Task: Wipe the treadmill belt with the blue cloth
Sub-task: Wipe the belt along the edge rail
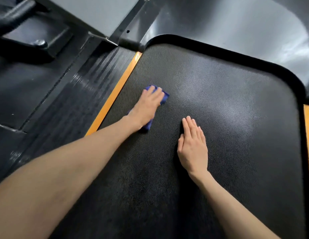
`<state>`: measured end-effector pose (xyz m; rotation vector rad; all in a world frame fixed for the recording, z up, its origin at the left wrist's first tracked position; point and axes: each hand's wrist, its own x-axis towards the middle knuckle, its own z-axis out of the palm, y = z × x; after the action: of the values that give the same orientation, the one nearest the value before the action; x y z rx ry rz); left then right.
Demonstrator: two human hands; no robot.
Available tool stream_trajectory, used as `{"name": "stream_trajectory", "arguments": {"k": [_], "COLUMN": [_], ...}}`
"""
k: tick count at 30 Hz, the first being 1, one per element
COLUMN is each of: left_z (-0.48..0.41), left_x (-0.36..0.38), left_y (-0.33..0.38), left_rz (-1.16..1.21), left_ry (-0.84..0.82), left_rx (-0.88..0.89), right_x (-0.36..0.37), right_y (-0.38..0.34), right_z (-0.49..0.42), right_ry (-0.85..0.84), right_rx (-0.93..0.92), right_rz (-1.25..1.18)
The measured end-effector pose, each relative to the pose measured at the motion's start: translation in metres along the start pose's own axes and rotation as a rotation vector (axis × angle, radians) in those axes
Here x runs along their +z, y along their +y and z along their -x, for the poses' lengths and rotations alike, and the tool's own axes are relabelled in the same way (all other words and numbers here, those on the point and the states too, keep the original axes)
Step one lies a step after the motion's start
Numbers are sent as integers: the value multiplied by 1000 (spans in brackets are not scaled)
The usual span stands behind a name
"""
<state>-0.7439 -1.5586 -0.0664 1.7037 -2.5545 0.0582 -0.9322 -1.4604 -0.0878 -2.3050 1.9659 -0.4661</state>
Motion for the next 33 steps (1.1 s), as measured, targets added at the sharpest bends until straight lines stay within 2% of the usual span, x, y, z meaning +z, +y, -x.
{"name": "stream_trajectory", "arguments": {"k": [1, 2, 3, 5, 7, 10, 12, 15, 18, 20, 23, 26, 27, 30, 33], "left_z": [9, 20, 30, 40, 28, -3, -12, -2, 29, 65, 148, 184, 179, 143, 125], "left_x": [4, 4, 5, 9, 13, 1, 3, 22, 31, 22, 2, -1, 0, -2, -2], "left_y": [8, 18, 26, 31, 17, -27, -50, -45, -1, 43, 107, 104, 89, 38, 4], "left_rz": [17, 75, 122, 132, 103, 136, 136, 76, 39, 92, 210, 100, 49, -53, -20], "left_ry": [53, 22, -9, -33, -24, -62, -110, -86, -66, -36, -118, -92, -80, -51, -103], "left_rx": [180, 316, 403, 453, 337, -121, -266, -288, -209, -110, 116, 257, 206, -101, -211], "right_x": [1, 1, 2, 3, 2, -1, -1, -2, -3, -2, 0, -3, -4, -8, -16], "right_y": [0, 1, 1, 2, 2, 2, 1, 1, 1, 2, 3, 5, 5, 6, 7], "right_z": [0, 0, 1, 2, 2, 3, 2, 0, -2, -2, 0, -1, 0, -1, -6], "right_ry": [3, 3, 1, -4, -7, -25, -25, -24, -31, -42, -79, -113, -126, -200, -298], "right_rx": [0, 1, 3, 0, -7, -14, -12, -1, -3, -1, -22, -37, -39, -61, -78], "right_rz": [-1, 1, 6, 8, -1, -12, -24, -41, -44, -30, 10, 8, 9, 8, -14]}}
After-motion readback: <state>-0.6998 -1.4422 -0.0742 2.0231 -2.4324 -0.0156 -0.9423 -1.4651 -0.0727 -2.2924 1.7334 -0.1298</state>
